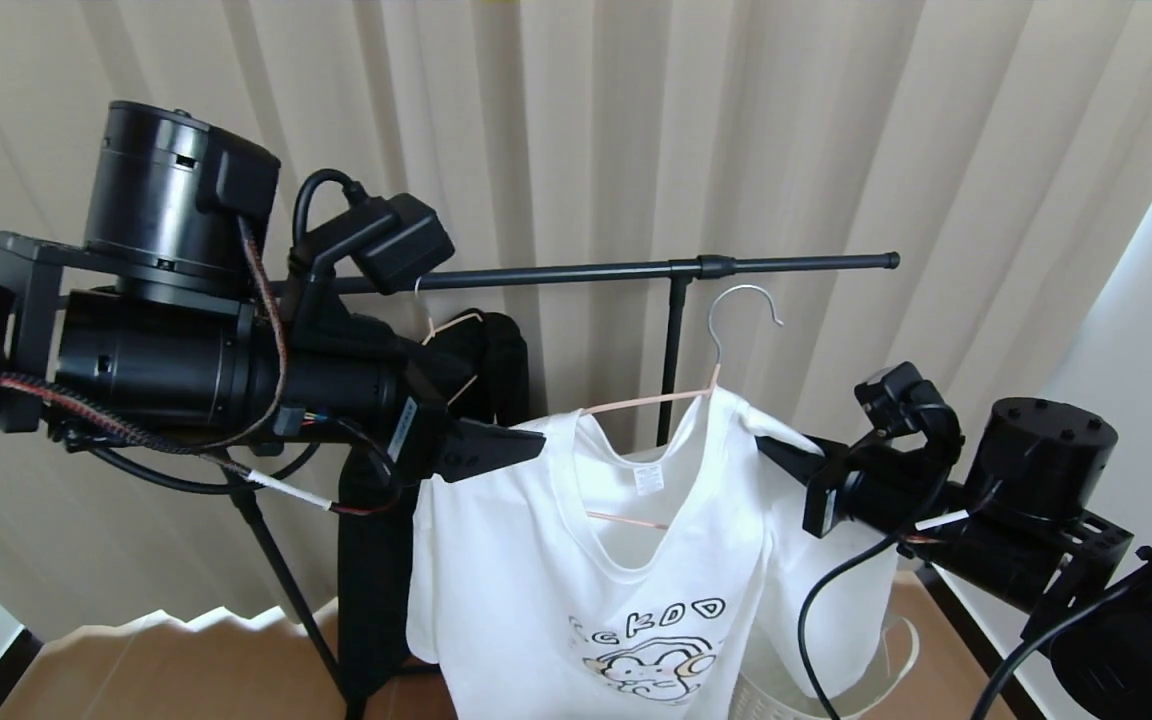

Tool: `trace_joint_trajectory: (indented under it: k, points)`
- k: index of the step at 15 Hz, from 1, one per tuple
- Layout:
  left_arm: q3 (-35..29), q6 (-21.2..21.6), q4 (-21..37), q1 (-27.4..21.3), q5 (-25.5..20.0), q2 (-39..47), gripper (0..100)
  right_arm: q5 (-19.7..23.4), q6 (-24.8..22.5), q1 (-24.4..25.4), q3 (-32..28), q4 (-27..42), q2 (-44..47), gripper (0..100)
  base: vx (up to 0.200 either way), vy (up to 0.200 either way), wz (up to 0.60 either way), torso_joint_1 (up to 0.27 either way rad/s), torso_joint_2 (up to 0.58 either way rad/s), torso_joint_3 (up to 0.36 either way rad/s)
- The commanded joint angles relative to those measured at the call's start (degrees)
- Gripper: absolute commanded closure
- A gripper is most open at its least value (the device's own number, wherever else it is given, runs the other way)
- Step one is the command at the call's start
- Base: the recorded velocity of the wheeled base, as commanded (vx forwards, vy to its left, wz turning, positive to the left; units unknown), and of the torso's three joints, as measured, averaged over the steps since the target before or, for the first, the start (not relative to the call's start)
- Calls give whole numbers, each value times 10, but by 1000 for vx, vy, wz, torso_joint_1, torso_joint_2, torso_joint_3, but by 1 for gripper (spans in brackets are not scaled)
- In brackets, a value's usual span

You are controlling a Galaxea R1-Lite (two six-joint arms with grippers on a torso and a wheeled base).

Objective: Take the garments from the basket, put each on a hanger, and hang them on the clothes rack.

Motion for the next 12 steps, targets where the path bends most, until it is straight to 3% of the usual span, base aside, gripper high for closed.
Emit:
trace_joint_trajectory:
  k: [1, 4, 12]
  points:
    - [-50, 23, 43, -2, -18, 42, 0, 0, -1, 12, 7, -4, -3, 100, 0, 0, 0, 0, 0, 0]
    - [-64, 44, 59, -4, -27, 67, 0, 0, -4, 27, 25, -59, 1, 100, 0, 0, 0, 0, 0, 0]
    - [-64, 71, 56, -41, -27, 112, 0, -1, -4, 32, 24, -59, -16, 100, 0, 0, 0, 0, 0, 0]
